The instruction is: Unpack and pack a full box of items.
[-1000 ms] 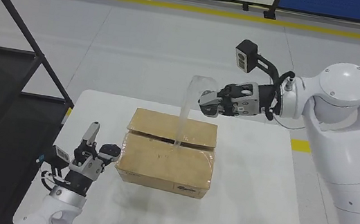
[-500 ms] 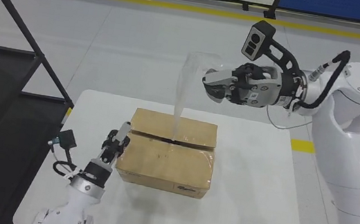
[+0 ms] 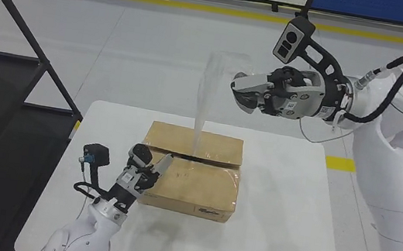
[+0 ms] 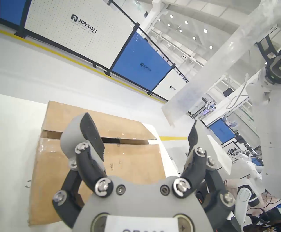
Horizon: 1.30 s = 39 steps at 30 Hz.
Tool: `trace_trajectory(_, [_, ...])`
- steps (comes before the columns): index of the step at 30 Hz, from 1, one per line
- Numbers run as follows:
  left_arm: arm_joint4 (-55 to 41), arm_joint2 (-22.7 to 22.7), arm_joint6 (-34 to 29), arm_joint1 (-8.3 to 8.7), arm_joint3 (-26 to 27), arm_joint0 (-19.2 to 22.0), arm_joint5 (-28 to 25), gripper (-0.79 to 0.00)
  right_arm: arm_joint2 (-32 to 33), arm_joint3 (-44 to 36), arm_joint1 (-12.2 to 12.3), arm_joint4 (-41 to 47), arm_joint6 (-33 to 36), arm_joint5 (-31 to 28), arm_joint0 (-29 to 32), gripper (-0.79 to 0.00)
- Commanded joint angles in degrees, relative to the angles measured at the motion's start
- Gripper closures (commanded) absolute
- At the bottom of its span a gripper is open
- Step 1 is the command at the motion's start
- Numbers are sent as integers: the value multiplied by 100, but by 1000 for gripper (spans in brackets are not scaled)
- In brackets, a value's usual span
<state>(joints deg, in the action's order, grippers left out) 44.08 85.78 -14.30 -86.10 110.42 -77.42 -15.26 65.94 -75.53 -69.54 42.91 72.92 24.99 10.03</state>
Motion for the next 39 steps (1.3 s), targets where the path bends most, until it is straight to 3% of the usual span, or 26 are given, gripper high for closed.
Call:
trace_trajectory(1, [63, 8, 5, 4, 3, -1, 6, -785, 58, -98, -15, 385, -206, -62, 128, 0])
trace_trajectory(8, [2841, -321, 398, 117, 21, 42, -46, -785, 168, -170, -33, 1064, -566, 31, 231, 0])
trace_trajectory(16, [5097, -794, 1918, 186, -50, 96, 397, -785, 130, -121, -35, 1365, -797, 277, 206, 0])
trace_trajectory(20, [5529, -967, 2532, 194, -154, 161, 702, -785, 82, -103, -35, 1405, -798, 261, 192, 0])
trace_trajectory(25, [5366, -1146, 2995, 163, -418, 395, 1041, -785, 33, -125, -30, 1480, -702, 258, 210, 0])
trace_trajectory(34, [4836, -1465, 3321, 85, -1159, 949, 1305, -785, 68, -247, 10, 1479, -701, 205, 297, 0])
trace_trajectory(37, [4742, -1533, 3392, 70, -1321, 1063, 1335, -674, 94, -310, 28, 1480, -712, 211, 332, 0])
trace_trajectory(39, [4746, -1567, 3474, 66, -1373, 1101, 1343, -422, 107, -329, 38, 1483, -725, 206, 353, 0])
